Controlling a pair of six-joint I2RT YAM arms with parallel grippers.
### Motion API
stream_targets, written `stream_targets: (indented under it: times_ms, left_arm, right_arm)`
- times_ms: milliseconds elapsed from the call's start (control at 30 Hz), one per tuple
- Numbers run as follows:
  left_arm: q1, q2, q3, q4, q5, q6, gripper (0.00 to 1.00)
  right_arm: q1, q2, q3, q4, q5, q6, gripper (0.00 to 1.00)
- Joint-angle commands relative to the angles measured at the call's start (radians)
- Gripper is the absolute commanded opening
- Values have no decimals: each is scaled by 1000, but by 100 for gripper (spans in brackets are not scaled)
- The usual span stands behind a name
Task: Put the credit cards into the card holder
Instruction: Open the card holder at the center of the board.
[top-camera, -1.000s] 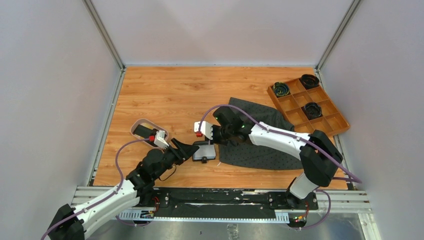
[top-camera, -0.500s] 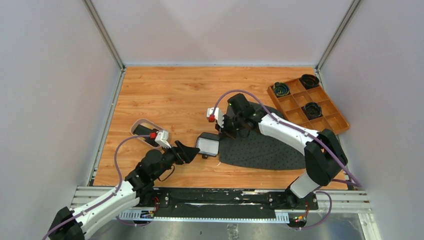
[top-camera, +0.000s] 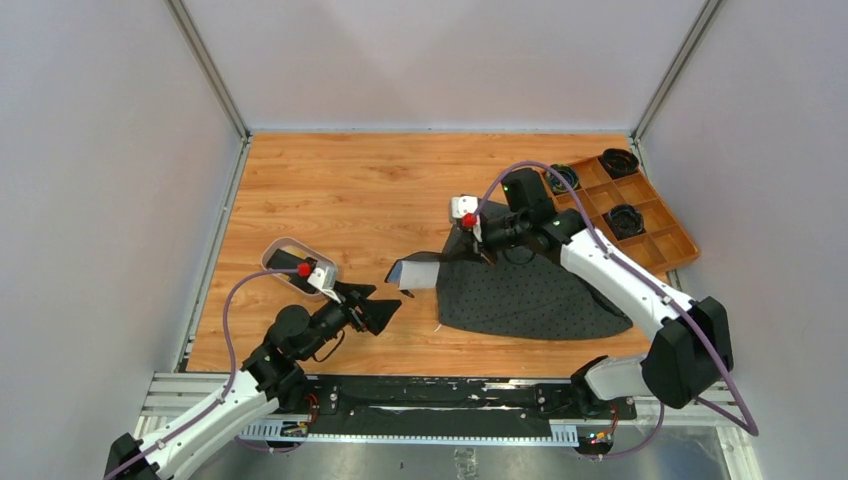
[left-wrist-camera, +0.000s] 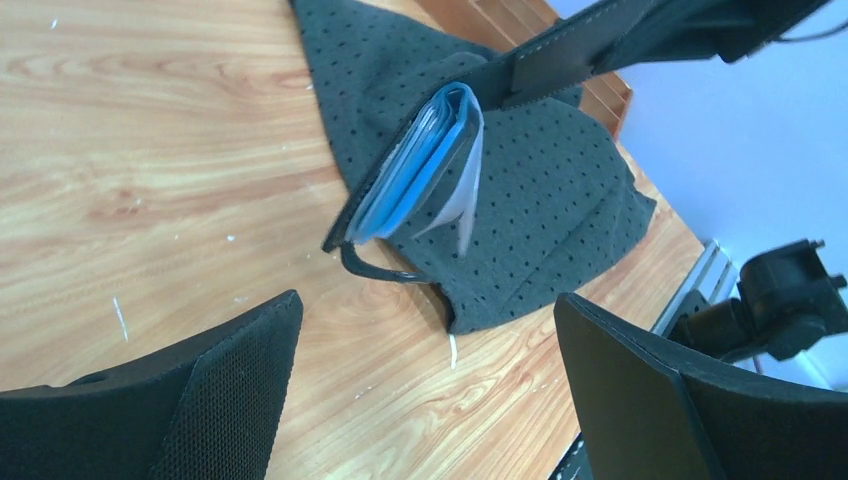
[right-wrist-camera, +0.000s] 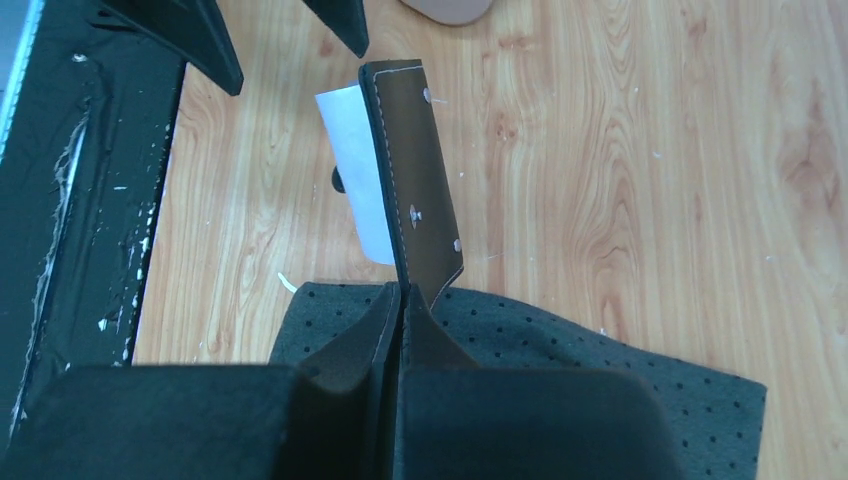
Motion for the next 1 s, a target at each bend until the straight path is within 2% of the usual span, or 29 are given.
stream_targets:
  times_ms: [0,233,300,400,533,733,967]
  left_arm:
    - [5,-68,-15,4,89,200,100]
    - [5,-187,-15,16,149,354,98]
    - [5,-180,-36,124,228,361,98]
    - [5,-113,-91,322,323,341,98]
    - [-12,21,-46,370,355,371,97]
    - [-205,249,72,378,246,610,97]
    - [-251,390,122,428,177,679,93]
  right_arm:
    - [-58,-44,24,-106,-174,-104,0]
    - [-161,-79,141,-360,-301,-324,0]
    - [-190,-83,161,-399,-326,-345,0]
    - [-213,-83,181,-426,-356,-348,0]
    - [-222,-78,198,-427,-393,-309,0]
    - [-244,-58,216,-426,-430,-269,0]
    - [-264,-57,210,-424,-464,-251,0]
